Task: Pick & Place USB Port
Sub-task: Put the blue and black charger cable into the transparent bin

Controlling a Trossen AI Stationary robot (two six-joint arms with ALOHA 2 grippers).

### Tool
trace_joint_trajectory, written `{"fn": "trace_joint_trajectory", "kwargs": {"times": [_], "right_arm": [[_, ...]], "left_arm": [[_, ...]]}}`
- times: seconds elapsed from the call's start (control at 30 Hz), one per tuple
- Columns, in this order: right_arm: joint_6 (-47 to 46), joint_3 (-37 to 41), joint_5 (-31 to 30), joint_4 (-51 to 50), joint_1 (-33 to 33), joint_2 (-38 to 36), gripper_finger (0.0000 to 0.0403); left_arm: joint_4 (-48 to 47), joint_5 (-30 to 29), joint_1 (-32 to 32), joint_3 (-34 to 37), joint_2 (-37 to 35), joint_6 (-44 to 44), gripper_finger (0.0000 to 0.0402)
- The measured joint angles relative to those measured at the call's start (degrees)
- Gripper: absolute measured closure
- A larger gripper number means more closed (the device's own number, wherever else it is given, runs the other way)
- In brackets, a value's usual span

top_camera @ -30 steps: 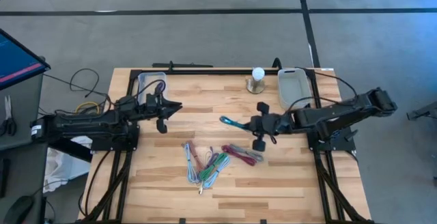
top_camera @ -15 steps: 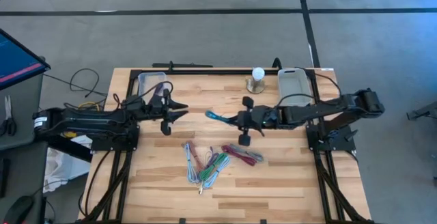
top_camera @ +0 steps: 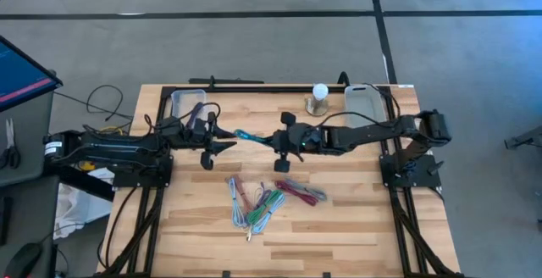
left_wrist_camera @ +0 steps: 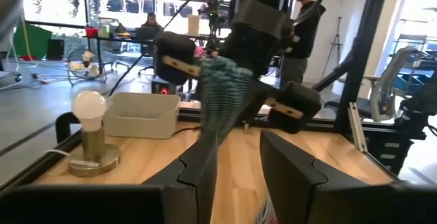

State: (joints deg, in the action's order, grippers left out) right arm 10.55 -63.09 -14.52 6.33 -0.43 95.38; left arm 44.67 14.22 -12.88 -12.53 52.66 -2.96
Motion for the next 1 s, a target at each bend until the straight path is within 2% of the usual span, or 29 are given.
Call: {"fn": "trace_joint_trajectory", "kwargs": {"times": [0.17, 0.47, 0.77, 1.0], "right_arm": [[0.10, -3.35, 4.07, -0.11, -0.94, 3.77, 0.0388], [0.57, -8.42, 5.84, 0.17, -0.87, 8.94, 0.0388], [0.57, -8.87, 5.94, 0.42, -0.87, 8.92, 0.0388], [0.53, -8.85, 8.50, 2.55, -0.87, 8.92, 0.0388]], "left_arm": [[0.02, 0.02, 0.95, 0.00, 0.00, 0.00, 0.0288], [0.63, -0.26, 0.93, 0.00, -0.02, -0.30, 0.0288], [0.91, -0.46, 0.93, 0.00, -0.02, -0.28, 0.0289], [1.71, -0.44, 0.93, -0.02, -0.04, -0.31, 0.0288]]}}
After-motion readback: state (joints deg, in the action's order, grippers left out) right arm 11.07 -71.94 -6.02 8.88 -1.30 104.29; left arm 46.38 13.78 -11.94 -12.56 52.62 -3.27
